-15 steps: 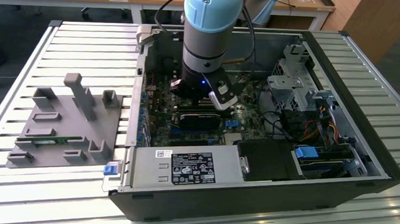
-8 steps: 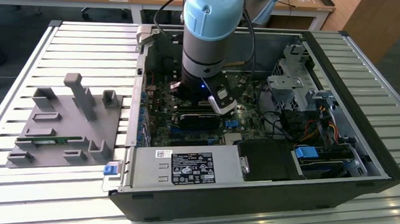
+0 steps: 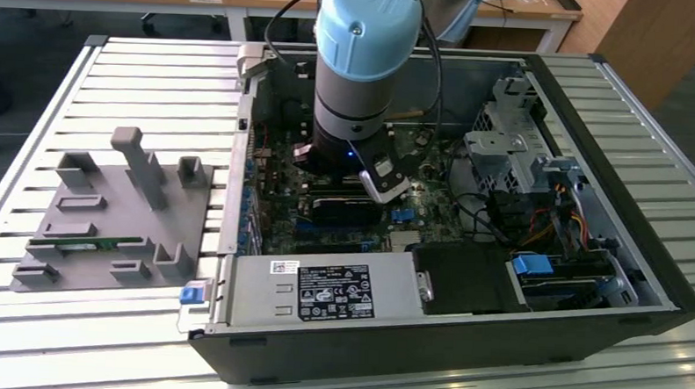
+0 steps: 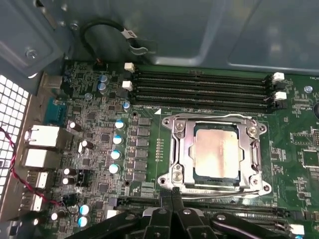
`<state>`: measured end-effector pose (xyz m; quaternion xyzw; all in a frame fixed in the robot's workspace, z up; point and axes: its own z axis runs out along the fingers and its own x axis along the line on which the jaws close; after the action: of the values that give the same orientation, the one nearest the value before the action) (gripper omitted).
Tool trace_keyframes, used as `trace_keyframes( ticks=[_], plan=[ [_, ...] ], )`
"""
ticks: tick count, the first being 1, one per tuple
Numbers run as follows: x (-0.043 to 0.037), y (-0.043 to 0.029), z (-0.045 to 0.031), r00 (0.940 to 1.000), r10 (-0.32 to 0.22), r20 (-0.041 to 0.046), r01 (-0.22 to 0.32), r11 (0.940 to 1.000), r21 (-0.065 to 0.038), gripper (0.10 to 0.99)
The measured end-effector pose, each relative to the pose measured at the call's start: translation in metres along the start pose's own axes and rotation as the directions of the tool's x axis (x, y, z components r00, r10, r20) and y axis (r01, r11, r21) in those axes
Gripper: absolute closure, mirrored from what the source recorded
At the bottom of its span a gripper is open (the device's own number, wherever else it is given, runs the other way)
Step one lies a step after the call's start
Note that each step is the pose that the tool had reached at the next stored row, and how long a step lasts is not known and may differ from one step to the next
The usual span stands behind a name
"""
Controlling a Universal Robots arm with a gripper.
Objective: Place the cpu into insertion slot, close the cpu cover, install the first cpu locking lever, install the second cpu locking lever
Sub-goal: 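Install the second cpu locking lever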
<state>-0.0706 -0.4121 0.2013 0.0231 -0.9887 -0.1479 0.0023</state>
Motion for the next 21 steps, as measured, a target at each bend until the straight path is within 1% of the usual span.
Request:
trace_keyframes(
  ticks=[5,9,14,21],
  plan=[
    [0.0004,-0.001,0.003,1.0,0.0,0.0005,0.0,0.9999,-0.011,0.98],
    [0.0009,-0.0018,0.0057,1.0,0.0,0.0006,0.0,0.9999,-0.015,0.98],
    [0.0016,-0.002,0.0069,1.0,0.0,0.001,0.0,0.9997,-0.025,0.98],
    [0.0028,-0.0006,0.0088,1.0,0.0,0.0013,0.0,0.9996,-0.028,0.98]
  ],
)
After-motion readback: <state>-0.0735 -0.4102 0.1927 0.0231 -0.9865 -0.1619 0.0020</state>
